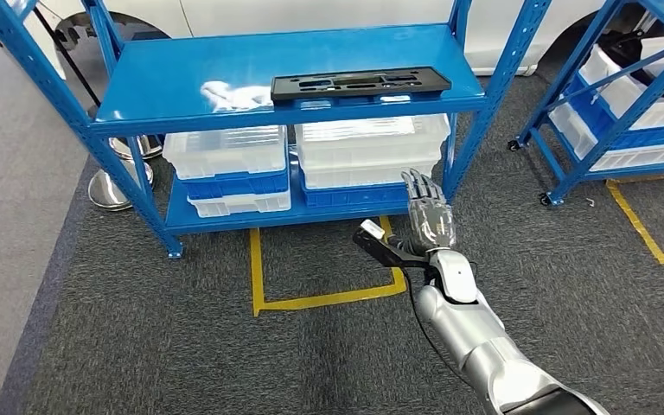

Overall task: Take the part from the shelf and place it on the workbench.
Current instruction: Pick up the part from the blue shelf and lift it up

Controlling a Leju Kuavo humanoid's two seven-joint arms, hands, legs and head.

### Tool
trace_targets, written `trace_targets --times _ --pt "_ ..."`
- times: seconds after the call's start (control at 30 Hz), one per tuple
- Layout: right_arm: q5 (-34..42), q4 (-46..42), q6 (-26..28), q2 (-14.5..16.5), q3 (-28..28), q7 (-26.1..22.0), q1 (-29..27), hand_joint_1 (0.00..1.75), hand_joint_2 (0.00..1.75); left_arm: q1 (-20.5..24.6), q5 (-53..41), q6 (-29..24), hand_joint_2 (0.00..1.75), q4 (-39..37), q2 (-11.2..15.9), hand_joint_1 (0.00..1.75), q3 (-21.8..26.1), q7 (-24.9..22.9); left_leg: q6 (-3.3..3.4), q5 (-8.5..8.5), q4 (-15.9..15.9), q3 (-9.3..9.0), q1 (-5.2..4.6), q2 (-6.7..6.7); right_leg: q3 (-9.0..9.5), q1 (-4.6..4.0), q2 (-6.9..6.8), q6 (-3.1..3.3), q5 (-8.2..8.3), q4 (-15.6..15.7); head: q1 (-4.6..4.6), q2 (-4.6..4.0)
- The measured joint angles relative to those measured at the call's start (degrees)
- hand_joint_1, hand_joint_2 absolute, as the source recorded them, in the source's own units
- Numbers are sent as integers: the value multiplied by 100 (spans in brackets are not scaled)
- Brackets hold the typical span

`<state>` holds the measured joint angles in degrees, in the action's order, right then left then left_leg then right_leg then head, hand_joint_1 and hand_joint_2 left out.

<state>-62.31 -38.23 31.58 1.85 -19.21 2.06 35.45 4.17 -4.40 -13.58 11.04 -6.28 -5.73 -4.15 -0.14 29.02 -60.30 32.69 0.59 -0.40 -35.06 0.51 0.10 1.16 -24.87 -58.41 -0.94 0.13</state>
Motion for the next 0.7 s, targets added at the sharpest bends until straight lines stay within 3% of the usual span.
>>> trace_targets --times 0.1,0.13,0.17,0.2,0.27,0.33,0.43,0.5,0.53,0.6,0.63,0.67,0.7 --pt "0 -9 9 -1 13 4 -5 0 175 4 -1 -2 0 0 1 0 0 -1 -54 416 -1022 543 11 7 77 16 -8 66 -45 24 -2 0" --pt "0 -8 9 -1 13 4 -17 0 175 -1 -1 -2 0 0 1 0 0 -3 -69 467 -1305 728 14 8 93 15 -9 72 -68 16 -1 0" --pt "0 -8 9 -1 13 4 -27 0 175 -9 -1 -2 0 0 1 0 0 -4 -80 400 -1388 823 18 8 113 17 -8 70 -96 4 -1 0" --pt "0 -8 9 -1 13 4 -33 0 175 -15 -1 -2 0 0 1 0 0 -6 -84 218 -1247 805 24 10 141 20 -4 61 -130 -14 -2 0" --pt "0 -9 9 -1 13 4 -36 0 175 -19 -1 -3 0 0 2 0 0 -7 -77 -257 -539 536 37 20 207 25 1 26 -213 -55 -1 0" --pt "0 -10 10 -1 14 5 -28 0 175 -11 -2 -4 0 -1 3 0 0 -8 -39 -432 -11 309 27 17 221 4 6 -34 -278 -104 1 0" --pt "0 -19 16 -1 15 6 -25 0 175 2 -5 -8 0 -2 4 0 1 -20 53 -382 96 257 13 1 208 -11 6 -124 -313 -102 -1 0" --pt "-1 -47 21 -4 17 5 -28 0 175 -5 -20 -20 0 -2 5 0 1 -49 124 -380 147 212 27 1 148 8 5 -182 -425 -257 2 0" --pt "-2 -62 23 -9 20 3 -33 0 175 -3 -31 -25 0 -2 4 0 2 -70 159 -376 168 187 38 3 30 17 4 -208 -543 -493 4 0" --pt "-3 -74 25 -17 25 -7 -77 0 175 1 -48 -36 0 -2 3 0 2 -116 201 -347 172 161 35 4 -379 25 1 -246 -822 -1230 5 0" --pt "-3 -80 24 -21 26 -13 -122 0 175 -1 -51 -40 0 -2 2 0 2 -136 211 -331 171 147 34 1 -578 27 0 -256 -884 -1536 5 0" --pt "-5 -90 21 -25 26 -18 -173 0 175 -7 -54 -44 0 -2 2 0 2 -157 214 -311 171 127 33 -5 -702 28 -1 -259 -845 -1673 4 0" --pt "-9 -103 14 -28 26 -22 -212 0 175 -15 -55 -49 0 -2 3 0 2 -171 211 -289 169 98 33 -12 -713 28 -1 -252 -693 -1587 5 0"
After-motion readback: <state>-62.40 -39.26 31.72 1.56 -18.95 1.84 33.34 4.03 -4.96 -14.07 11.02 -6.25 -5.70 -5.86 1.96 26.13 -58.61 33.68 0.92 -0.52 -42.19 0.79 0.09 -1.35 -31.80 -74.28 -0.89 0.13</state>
